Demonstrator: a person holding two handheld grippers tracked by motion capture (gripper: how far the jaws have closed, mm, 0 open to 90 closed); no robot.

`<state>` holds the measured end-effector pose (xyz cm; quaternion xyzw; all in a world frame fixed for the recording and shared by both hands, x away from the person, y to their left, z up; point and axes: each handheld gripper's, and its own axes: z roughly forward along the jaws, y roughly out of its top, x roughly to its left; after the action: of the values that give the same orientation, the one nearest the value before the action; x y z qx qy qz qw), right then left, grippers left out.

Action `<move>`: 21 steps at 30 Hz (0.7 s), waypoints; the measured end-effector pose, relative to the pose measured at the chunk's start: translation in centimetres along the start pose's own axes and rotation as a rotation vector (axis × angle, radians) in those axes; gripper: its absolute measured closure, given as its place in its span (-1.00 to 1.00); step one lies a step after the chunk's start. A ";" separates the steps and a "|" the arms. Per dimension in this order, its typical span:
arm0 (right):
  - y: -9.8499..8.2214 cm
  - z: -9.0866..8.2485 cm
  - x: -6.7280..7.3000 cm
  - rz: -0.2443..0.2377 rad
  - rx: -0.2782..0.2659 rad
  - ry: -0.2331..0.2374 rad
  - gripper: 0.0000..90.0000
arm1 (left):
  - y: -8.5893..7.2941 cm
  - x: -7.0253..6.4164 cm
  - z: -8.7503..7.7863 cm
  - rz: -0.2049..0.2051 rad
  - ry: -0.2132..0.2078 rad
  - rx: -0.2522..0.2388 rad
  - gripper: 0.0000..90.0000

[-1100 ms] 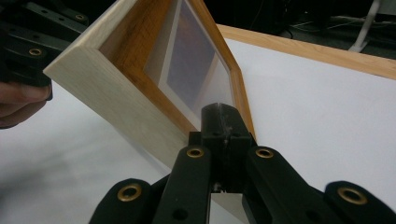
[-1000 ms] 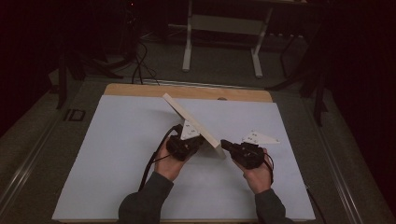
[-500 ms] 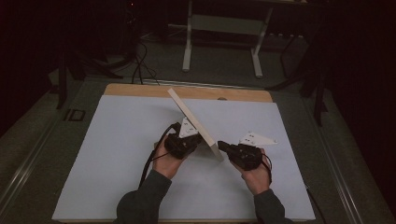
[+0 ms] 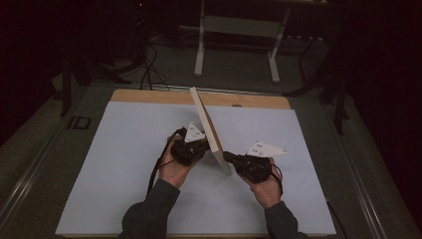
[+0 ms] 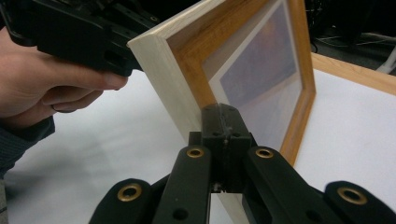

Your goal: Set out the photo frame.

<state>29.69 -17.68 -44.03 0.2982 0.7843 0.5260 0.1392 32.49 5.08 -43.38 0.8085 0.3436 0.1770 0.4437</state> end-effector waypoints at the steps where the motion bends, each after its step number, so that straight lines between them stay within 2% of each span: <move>1: 0.0 0.0 0.0 0.000 0.000 0.000 1.00 | 0.0 0.1 0.0 -0.002 -0.004 -0.002 1.00; 12: 0.1 0.8 0.7 -0.008 0.003 0.027 1.00 | -0.5 1.3 -0.1 -0.036 -0.040 -0.029 1.00; 21: 0.1 1.5 1.2 -0.012 0.012 0.039 1.00 | -1.0 1.4 -1.3 -0.020 -0.065 -0.053 1.00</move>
<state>29.57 -15.87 -44.46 0.2841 0.7918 0.5260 0.1251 32.32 7.24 -43.52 0.7983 0.3322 0.1555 0.4777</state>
